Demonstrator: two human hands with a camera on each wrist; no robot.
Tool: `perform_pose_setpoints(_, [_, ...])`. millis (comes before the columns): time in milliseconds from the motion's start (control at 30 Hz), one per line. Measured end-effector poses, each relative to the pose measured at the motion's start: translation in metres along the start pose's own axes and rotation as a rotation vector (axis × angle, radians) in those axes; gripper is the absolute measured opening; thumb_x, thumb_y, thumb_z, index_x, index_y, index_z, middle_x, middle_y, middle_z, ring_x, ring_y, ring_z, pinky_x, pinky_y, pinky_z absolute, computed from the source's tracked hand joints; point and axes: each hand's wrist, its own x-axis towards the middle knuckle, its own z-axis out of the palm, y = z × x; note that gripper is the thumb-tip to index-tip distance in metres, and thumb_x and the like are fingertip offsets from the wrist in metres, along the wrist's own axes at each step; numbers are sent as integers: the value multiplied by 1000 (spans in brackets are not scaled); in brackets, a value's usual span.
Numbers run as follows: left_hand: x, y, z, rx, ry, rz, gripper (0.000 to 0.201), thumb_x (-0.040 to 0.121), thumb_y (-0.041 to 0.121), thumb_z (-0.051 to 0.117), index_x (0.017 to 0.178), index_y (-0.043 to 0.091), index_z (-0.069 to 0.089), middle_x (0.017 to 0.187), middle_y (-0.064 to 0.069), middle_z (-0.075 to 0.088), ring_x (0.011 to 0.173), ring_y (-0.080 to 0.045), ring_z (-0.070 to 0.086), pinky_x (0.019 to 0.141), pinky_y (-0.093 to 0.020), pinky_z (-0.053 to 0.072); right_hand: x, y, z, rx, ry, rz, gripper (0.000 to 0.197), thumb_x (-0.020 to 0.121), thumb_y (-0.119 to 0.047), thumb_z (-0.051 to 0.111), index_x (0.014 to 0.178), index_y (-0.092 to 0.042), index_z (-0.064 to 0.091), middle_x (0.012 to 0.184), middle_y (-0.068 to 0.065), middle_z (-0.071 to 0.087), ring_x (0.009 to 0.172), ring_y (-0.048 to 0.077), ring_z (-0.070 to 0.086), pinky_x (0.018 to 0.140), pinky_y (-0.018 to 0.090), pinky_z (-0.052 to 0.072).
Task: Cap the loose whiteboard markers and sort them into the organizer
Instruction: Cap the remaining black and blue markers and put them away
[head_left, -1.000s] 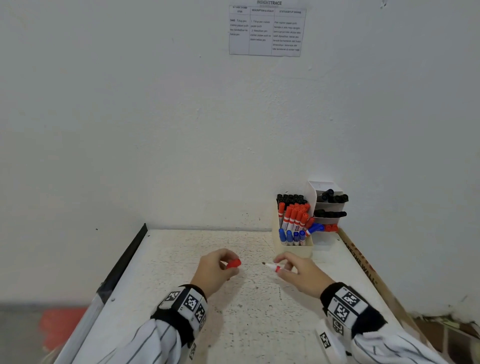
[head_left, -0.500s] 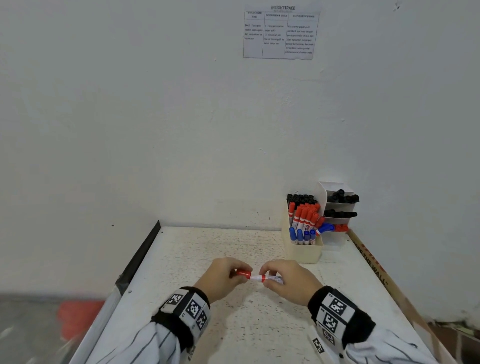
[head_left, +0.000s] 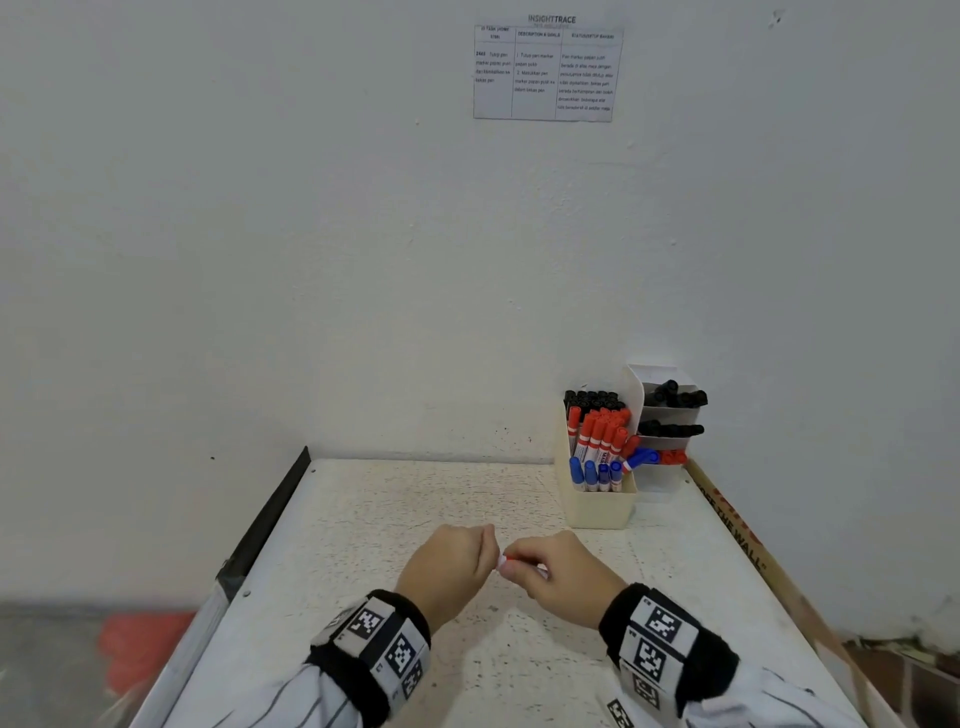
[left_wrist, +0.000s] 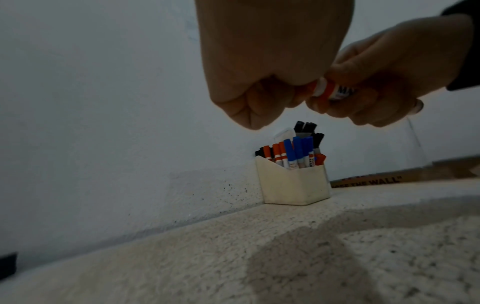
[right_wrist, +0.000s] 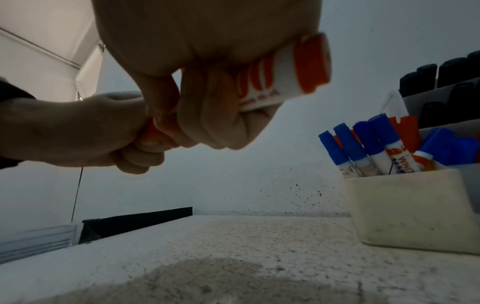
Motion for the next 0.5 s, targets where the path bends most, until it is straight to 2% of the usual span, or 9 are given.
perform_pose_setpoints(67, [1, 6, -9, 74, -109, 37, 25, 85, 24, 62, 95, 1, 64, 75, -14, 64, 63, -24, 59, 52, -27, 36, 0, 3, -1, -33, 23, -48, 25, 91, -31, 50, 85, -14, 67, 65, -3, 56, 62, 7, 46, 64, 26, 38])
perform_pose_setpoints(133, [8, 8, -6, 174, -157, 7, 52, 72, 14, 75, 112, -14, 58, 82, -16, 65, 67, -22, 63, 53, -26, 39, 0, 2, -4, -152, 81, -93, 32, 88, -41, 44, 88, -18, 67, 70, -3, 60, 63, 6, 47, 64, 27, 39])
perform_pose_setpoints(200, [9, 12, 3, 265, -148, 42, 52, 95, 2, 40, 138, -18, 19, 119, -25, 51, 103, -32, 55, 73, -33, 37, 1, 0, -7, -323, 137, -136, 46, 85, -51, 33, 96, -22, 68, 80, -4, 66, 71, 9, 54, 65, 25, 40])
perform_pose_setpoints(267, [13, 5, 9, 230, -95, 76, 50, 98, 1, 27, 142, -14, 6, 128, -23, 44, 112, -34, 49, 79, -35, 35, 1, 0, -10, -363, 150, -137, 44, 87, -50, 32, 95, -23, 66, 81, -5, 65, 73, 12, 56, 64, 25, 40])
perform_pose_setpoints(333, [12, 15, 5, 108, -90, 49, 49, 92, 7, 50, 133, -14, 35, 102, -20, 59, 91, -29, 61, 72, -31, 44, 1, 3, -9, -222, 99, -79, 23, 92, -38, 44, 85, -24, 61, 69, -11, 57, 64, 5, 50, 63, 24, 40])
perform_pose_setpoints(367, [12, 19, 3, 32, -76, 39, 34, 89, 16, 57, 116, -3, 57, 78, -9, 61, 74, -25, 62, 62, -28, 45, 1, 4, -9, -138, 65, -42, 17, 93, -33, 47, 80, -27, 55, 65, -13, 52, 60, 3, 47, 62, 23, 39])
perform_pose_setpoints(400, [15, 21, 1, -17, -6, 72, 20, 93, 24, 52, 92, 8, 64, 62, 1, 53, 63, -22, 58, 57, -27, 41, 1, 5, -10, -90, 39, -19, 17, 94, -30, 47, 77, -31, 49, 64, -15, 49, 58, 2, 45, 61, 21, 38])
perform_pose_setpoints(433, [21, 19, 7, -20, 81, 94, 32, 98, 28, 41, 74, 14, 57, 55, 4, 45, 58, -20, 53, 57, -29, 39, 1, 6, -12, -84, 18, -7, 18, 95, -29, 46, 78, -34, 45, 64, -16, 47, 58, 1, 44, 60, 19, 36])
perform_pose_setpoints(500, [29, 22, 16, -193, 86, 23, 43, 100, 33, 31, 61, 20, 45, 55, 4, 46, 54, -16, 45, 60, -33, 40, 1, 8, -20, -141, 12, 18, 12, 97, -30, 42, 85, -30, 45, 68, -13, 48, 62, 1, 45, 60, 19, 36])
